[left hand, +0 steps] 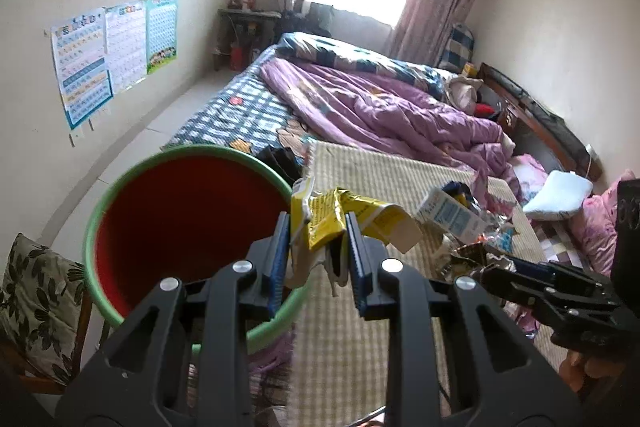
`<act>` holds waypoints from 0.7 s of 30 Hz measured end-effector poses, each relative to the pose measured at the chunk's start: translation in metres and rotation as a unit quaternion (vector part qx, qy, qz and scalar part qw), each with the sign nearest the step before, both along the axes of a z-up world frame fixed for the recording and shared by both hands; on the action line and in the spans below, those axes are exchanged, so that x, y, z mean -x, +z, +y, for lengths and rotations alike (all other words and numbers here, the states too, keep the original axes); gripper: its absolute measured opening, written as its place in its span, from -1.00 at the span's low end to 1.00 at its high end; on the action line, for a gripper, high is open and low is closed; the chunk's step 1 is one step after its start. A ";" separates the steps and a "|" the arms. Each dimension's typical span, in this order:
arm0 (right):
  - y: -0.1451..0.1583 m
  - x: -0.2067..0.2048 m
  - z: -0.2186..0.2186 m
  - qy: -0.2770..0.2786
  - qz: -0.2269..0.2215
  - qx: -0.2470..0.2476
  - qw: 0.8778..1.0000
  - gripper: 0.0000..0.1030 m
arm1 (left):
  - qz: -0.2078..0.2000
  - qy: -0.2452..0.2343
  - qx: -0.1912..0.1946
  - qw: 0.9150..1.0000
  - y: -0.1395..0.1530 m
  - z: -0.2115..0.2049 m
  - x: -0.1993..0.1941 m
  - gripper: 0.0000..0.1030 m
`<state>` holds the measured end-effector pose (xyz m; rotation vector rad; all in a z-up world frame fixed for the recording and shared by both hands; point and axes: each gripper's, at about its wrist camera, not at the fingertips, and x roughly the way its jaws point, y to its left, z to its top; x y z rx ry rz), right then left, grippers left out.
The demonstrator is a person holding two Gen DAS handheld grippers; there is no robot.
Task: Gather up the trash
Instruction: 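Move both held wrappers over the red bucket and open both grippers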
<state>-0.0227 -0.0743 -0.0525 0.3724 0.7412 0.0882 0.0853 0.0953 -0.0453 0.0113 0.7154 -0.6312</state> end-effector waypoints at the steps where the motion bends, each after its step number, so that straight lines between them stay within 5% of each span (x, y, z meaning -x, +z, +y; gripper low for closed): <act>1: 0.000 -0.003 0.003 0.003 -0.001 -0.001 1.000 -0.36 | -0.004 0.005 0.000 1.000 0.001 0.005 -0.001 -0.50; 21: 0.005 -0.094 0.073 0.086 -0.014 -0.014 0.996 -0.35 | -0.008 0.105 -0.064 0.992 -0.026 0.079 -0.038 -0.50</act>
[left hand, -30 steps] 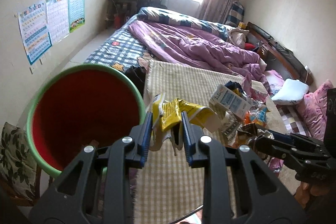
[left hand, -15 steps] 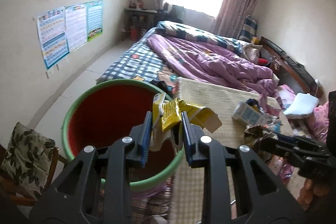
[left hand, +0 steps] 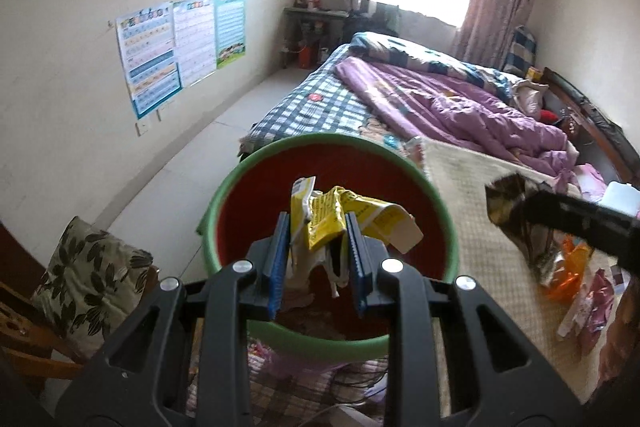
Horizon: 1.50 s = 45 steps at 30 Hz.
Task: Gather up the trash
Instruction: 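Move both held wrappers over the red bucket and open both grippers, then grasp an orange-blue snack bag with the left gripper while the right grasps a pink chip bag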
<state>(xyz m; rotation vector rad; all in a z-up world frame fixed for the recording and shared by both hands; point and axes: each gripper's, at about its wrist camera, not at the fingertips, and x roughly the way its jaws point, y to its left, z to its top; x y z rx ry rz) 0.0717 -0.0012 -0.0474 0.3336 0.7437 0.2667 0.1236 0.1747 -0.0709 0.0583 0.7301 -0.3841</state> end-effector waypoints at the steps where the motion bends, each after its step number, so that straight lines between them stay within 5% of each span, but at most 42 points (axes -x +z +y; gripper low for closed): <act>1: -0.001 -0.006 0.002 0.003 0.001 0.000 1.000 -0.35 | 0.005 0.005 -0.004 1.000 -0.003 0.002 -0.003 -0.50; 13: -0.050 -0.068 0.022 0.011 0.076 -0.039 0.996 -0.31 | 0.030 0.012 -0.051 0.998 -0.029 0.008 -0.020 -0.49; 24: -0.052 -0.069 0.034 0.013 0.076 -0.030 0.997 -0.31 | 0.033 0.016 -0.057 0.998 -0.033 0.007 -0.028 -0.40; 29: -0.047 -0.062 0.026 0.004 0.070 -0.035 0.997 -0.20 | 0.026 0.024 -0.056 0.998 -0.031 0.007 -0.027 0.01; 45: -0.007 0.026 -0.028 -0.035 0.018 -0.004 0.999 -0.10 | 0.001 0.013 -0.031 0.999 -0.004 -0.032 0.011 0.02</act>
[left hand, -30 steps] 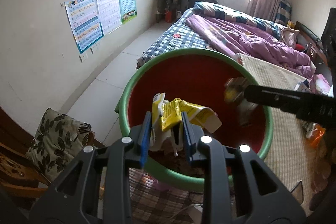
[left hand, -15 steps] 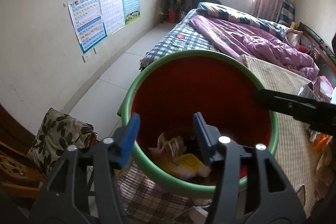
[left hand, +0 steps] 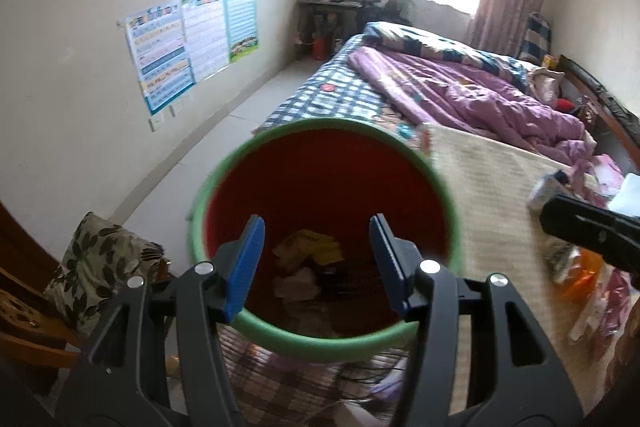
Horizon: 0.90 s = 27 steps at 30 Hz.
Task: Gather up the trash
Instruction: 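Grasp an orange-blue snack bag with the left gripper while the right grasps a pink chip bag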
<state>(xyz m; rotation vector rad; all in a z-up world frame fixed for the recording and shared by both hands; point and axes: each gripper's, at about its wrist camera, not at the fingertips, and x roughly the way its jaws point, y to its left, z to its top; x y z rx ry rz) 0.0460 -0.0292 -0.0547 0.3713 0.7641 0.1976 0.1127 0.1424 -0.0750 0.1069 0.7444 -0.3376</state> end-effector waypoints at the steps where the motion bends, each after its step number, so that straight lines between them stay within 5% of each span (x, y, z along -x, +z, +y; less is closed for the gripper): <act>1: 0.002 0.008 -0.008 -0.006 -0.001 0.004 1.000 -0.10 | 0.000 -0.010 0.002 1.000 0.001 -0.010 0.006 0.02; 9: -0.001 0.089 -0.100 -0.096 0.010 0.040 0.994 -0.05 | 0.016 -0.084 0.014 0.996 0.001 -0.082 0.049 0.02; 16: -0.026 0.166 -0.172 -0.182 0.057 0.018 0.981 -0.03 | 0.035 -0.165 0.033 0.985 -0.003 -0.158 0.091 0.01; 27: -0.062 0.221 -0.204 -0.190 0.108 -0.048 0.975 -0.02 | 0.087 -0.250 0.009 0.964 -0.040 -0.264 0.111 0.01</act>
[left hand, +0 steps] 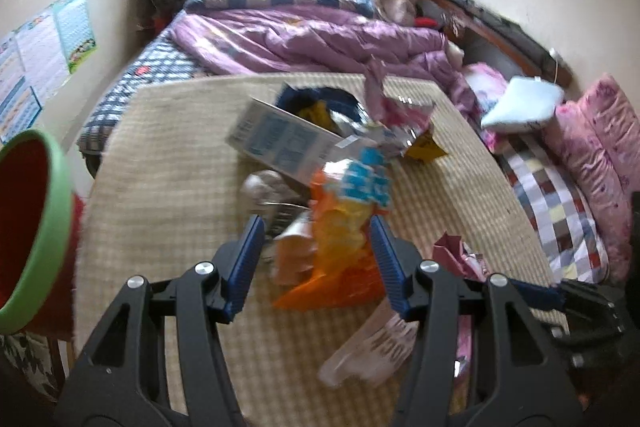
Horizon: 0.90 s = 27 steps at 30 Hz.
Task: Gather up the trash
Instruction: 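Grasp an orange-blue snack bag with the left gripper while the right grasps a pink chip bag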
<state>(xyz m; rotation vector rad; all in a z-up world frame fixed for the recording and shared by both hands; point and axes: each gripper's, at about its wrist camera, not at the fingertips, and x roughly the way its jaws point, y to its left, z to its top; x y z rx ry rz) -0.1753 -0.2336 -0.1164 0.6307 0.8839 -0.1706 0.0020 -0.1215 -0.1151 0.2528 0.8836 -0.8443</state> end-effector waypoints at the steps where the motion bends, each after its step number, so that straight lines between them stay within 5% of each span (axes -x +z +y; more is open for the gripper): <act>1: 0.000 0.003 0.003 0.001 0.000 -0.002 1.000 -0.02 | 0.005 -0.005 -0.006 1.000 -0.005 -0.008 0.000 0.01; 8: -0.004 0.008 0.002 -0.008 0.001 -0.032 0.999 0.03 | 0.022 -0.018 -0.027 0.999 -0.019 -0.030 0.003 -0.40; 21: -0.016 -0.005 -0.002 -0.014 0.014 -0.064 0.998 0.23 | -0.013 0.023 0.053 0.998 0.040 0.006 0.004 -0.43; 27: -0.019 -0.009 -0.006 -0.021 0.016 -0.072 0.997 0.23 | -0.029 0.055 0.057 0.996 0.049 0.030 0.001 -0.43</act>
